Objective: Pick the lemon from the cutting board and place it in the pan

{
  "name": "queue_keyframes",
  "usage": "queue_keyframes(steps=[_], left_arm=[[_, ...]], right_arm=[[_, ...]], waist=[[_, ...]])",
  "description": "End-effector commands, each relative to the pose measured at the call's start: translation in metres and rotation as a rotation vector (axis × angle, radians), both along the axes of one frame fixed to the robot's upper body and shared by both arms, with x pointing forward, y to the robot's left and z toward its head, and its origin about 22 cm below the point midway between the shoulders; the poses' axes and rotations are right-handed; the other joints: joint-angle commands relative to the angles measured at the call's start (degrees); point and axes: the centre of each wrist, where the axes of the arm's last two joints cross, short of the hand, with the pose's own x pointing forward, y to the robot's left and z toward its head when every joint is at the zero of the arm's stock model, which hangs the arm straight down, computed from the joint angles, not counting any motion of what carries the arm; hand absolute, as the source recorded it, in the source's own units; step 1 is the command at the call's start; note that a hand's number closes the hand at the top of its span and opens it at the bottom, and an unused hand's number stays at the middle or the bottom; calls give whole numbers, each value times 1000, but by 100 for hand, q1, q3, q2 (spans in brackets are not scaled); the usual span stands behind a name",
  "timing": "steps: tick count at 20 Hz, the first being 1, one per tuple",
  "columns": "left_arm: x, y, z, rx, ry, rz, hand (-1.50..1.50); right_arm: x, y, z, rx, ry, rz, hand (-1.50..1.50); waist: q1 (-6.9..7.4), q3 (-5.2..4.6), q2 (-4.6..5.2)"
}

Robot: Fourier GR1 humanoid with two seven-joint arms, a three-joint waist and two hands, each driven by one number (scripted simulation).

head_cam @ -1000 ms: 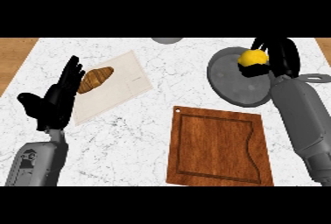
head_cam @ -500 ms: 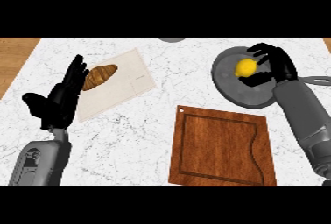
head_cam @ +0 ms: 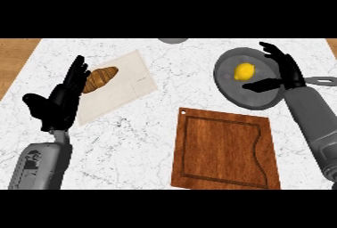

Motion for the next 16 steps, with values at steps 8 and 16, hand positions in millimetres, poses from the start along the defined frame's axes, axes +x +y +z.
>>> queue_keyframes(steps=[8,16], left_arm=[[-2,32,-3,-7,49,74,0],[-22,31,-25,7,51,109,0]], right_arm=[[-31,-54,-21,403,-106,89,-150],[-78,-141,-3,463,-109,221,-150]], waist=[[-403,-25,-166],[-578,-42,-253]])
